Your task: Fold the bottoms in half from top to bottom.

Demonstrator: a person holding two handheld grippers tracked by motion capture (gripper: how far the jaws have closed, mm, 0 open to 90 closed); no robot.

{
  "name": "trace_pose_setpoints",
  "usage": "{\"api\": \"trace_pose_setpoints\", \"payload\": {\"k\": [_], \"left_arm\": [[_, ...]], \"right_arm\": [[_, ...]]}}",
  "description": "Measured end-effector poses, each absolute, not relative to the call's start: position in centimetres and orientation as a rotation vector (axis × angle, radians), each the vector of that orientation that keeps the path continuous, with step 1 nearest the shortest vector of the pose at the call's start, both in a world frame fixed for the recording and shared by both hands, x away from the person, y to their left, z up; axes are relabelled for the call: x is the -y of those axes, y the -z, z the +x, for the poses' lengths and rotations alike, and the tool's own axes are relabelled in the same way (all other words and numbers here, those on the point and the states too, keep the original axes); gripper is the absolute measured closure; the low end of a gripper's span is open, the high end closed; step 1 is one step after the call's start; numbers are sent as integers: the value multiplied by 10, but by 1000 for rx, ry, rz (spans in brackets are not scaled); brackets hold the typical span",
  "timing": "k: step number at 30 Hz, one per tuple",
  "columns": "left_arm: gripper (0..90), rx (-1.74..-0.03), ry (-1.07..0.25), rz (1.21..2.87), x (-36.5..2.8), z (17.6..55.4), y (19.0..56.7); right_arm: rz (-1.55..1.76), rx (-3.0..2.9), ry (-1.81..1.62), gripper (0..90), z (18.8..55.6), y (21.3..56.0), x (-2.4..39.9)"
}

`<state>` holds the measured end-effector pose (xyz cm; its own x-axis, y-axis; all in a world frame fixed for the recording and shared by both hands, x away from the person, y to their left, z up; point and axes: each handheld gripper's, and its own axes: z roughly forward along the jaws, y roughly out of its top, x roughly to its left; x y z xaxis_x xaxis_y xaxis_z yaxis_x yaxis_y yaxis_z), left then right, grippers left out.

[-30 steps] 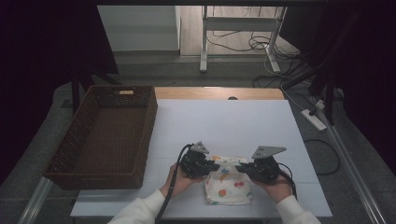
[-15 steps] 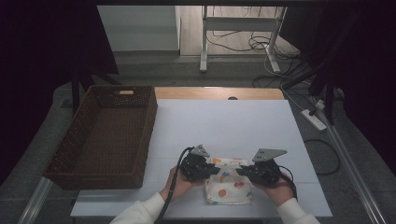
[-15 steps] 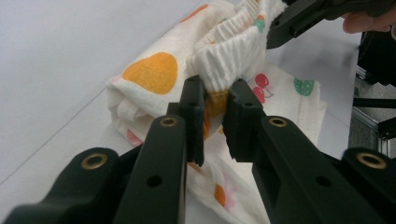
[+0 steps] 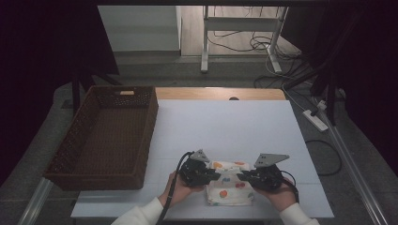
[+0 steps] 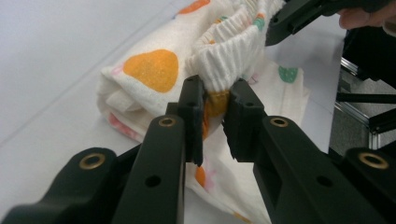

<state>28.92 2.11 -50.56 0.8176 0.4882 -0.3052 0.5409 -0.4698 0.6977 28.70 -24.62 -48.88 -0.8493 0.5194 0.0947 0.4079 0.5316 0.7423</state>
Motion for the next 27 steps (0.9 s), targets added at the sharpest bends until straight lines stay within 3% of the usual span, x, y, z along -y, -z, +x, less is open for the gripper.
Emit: {"api": "trace_pose_setpoints", "payload": {"k": [13, 15, 20, 27], "left_arm": [[710, -736, 92, 2175, -20, 282, 509], [635, -727, 110, 2179, -20, 282, 510], [342, -703, 73, 2180, -21, 280, 507], [282, -734, 39, 2131, -31, 283, 499]], "right_arm": [[800, -2640, -1195, 801, 277, 492, 248], [787, -2644, -1188, 777, 275, 492, 249], [762, -2641, -1222, 706, 270, 490, 253], [751, -2601, -1287, 567, 262, 483, 258]]}}
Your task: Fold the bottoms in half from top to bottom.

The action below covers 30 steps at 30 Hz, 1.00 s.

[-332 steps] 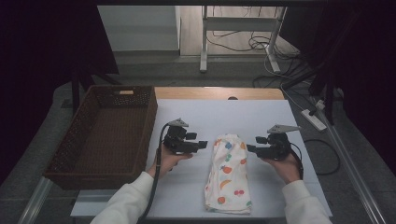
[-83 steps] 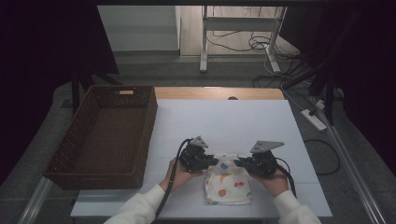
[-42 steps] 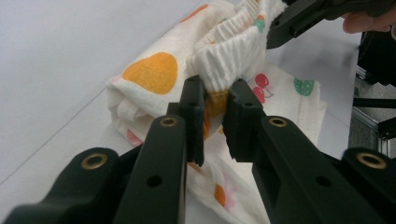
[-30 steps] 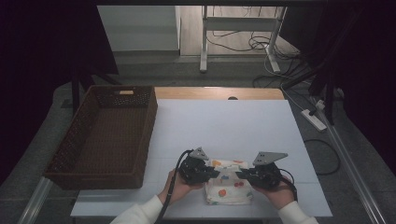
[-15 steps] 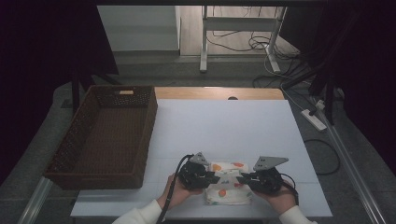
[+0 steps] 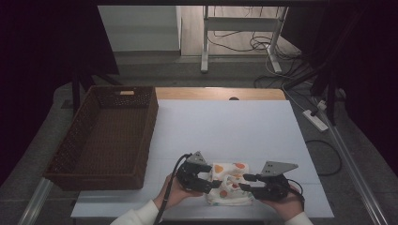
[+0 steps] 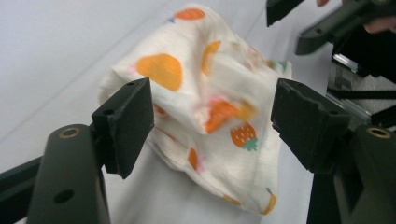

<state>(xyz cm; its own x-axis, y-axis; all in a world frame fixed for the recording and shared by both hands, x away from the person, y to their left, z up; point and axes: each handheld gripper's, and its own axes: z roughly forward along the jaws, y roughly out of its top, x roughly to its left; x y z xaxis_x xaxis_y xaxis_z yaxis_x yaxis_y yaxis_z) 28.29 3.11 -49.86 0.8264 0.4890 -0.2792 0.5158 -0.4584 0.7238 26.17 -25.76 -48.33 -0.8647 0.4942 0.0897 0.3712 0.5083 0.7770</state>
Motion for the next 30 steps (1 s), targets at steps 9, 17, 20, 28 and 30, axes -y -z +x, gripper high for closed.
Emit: {"api": "trace_pose_setpoints", "payload": {"k": [9, 17, 20, 28, 30], "left_arm": [[293, -814, 4, 2119, -37, 296, 501], [295, -832, 8, 2126, -37, 298, 504], [300, -829, 1, 2122, -37, 297, 503], [305, -826, -4, 2117, -37, 298, 501], [304, -827, -3, 2118, -37, 299, 502]], "right_arm": [[823, -2530, -1286, 555, 271, 485, 256], [825, -2546, -1258, 671, 275, 487, 252], [829, -2544, -1251, 724, 275, 487, 253], [832, -2567, -1227, 894, 279, 486, 255], [834, -2564, -1225, 894, 280, 485, 255]]}}
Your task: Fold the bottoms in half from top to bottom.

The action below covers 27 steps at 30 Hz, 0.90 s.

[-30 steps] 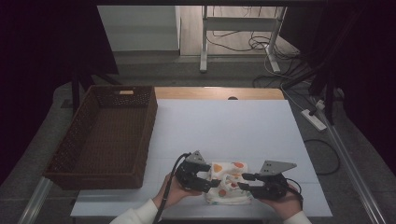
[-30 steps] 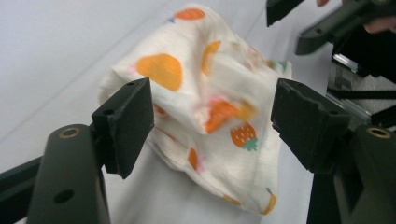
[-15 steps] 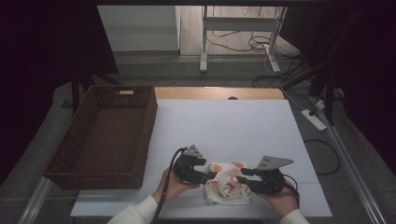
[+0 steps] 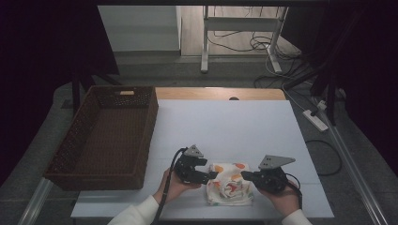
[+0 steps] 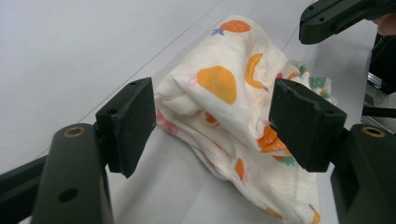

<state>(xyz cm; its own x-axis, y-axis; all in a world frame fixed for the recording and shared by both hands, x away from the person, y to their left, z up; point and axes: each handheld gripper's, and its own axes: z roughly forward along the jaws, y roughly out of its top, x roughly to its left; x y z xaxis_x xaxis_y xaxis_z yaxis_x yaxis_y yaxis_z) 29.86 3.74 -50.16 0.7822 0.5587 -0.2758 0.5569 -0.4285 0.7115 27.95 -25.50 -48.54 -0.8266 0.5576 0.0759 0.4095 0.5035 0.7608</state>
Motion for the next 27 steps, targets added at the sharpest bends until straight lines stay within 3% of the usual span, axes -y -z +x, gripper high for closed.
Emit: {"api": "trace_pose_setpoints", "payload": {"k": [16, 27], "left_arm": [[304, -836, 9, 2121, -37, 302, 503], [304, -837, 12, 2128, -39, 302, 503]], "right_arm": [[787, -2659, -1111, 894, 306, 498, 230], [747, -2754, -1074, 894, 300, 503, 223]]}}
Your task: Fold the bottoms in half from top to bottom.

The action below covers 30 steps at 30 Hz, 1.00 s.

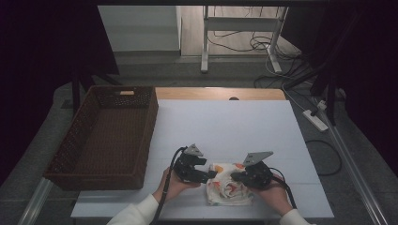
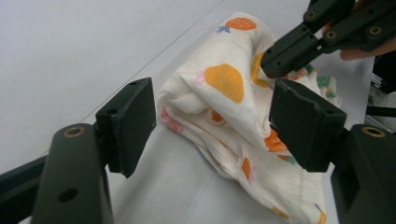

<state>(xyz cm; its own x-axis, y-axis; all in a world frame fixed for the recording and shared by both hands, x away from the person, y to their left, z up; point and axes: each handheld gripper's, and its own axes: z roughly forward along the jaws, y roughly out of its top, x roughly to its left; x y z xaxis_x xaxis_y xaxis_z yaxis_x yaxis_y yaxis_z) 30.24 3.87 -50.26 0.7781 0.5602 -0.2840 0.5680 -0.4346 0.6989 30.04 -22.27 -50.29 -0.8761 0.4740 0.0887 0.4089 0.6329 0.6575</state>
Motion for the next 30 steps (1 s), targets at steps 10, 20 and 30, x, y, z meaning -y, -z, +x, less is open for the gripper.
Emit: {"api": "trace_pose_setpoints", "payload": {"k": [10, 20, 30], "left_arm": [[304, -841, 14, 2130, -39, 302, 502], [304, -844, 9, 2127, -42, 303, 501], [304, -845, 3, 2123, -44, 302, 499]], "right_arm": [[707, -2785, -1079, 894, 289, 501, 221], [700, -2826, -1086, 894, 272, 501, 229], [664, -2877, -1041, 895, 259, 505, 227]]}}
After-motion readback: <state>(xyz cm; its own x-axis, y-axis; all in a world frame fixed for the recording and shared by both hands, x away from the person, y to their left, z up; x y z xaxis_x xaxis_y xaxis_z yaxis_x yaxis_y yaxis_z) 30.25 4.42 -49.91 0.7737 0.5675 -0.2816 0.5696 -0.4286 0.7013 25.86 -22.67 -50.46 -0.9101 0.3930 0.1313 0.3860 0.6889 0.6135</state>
